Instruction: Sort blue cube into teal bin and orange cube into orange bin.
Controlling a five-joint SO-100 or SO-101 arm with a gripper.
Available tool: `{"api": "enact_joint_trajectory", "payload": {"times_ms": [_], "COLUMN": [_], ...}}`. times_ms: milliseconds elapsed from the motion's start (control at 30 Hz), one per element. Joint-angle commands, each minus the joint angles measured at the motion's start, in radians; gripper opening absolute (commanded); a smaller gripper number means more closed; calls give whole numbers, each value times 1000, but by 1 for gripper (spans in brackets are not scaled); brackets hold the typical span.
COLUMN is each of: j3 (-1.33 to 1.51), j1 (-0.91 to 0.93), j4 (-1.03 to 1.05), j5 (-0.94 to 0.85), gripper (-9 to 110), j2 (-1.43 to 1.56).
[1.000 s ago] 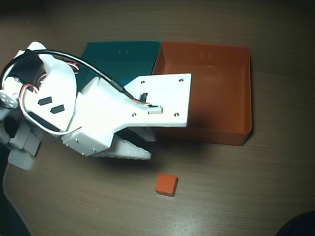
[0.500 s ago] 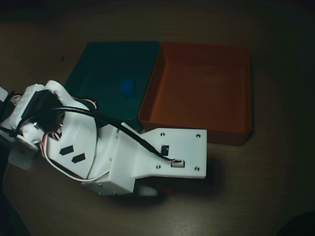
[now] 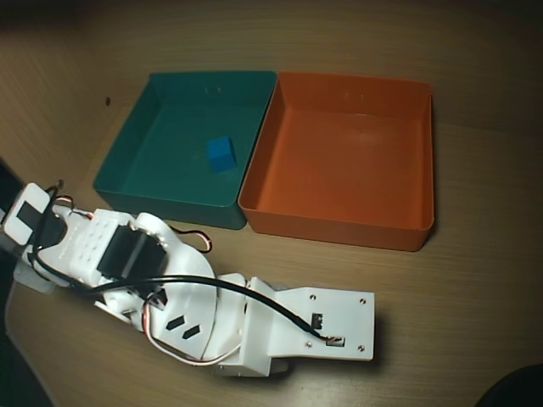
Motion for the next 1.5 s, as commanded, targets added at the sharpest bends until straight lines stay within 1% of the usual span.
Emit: {"api": "enact_joint_trajectory", "payload": {"times_ms": [0, 133, 433, 700, 1100, 1167, 1233, 1467], "j3": [-110, -120, -123, -114, -115, -115, -115, -123], "j1": [-6, -11, -11, -48, -74, -71, -71, -71], "j4": [-3, 2, 3, 3, 3, 3, 3, 3], "j5": [5, 0, 6, 8, -2, -6, -6, 9], "gripper": [34, 35, 35, 35, 34, 31, 24, -7], "j2": [-9, -58, -54, -104, -126, -124, -121, -118]}}
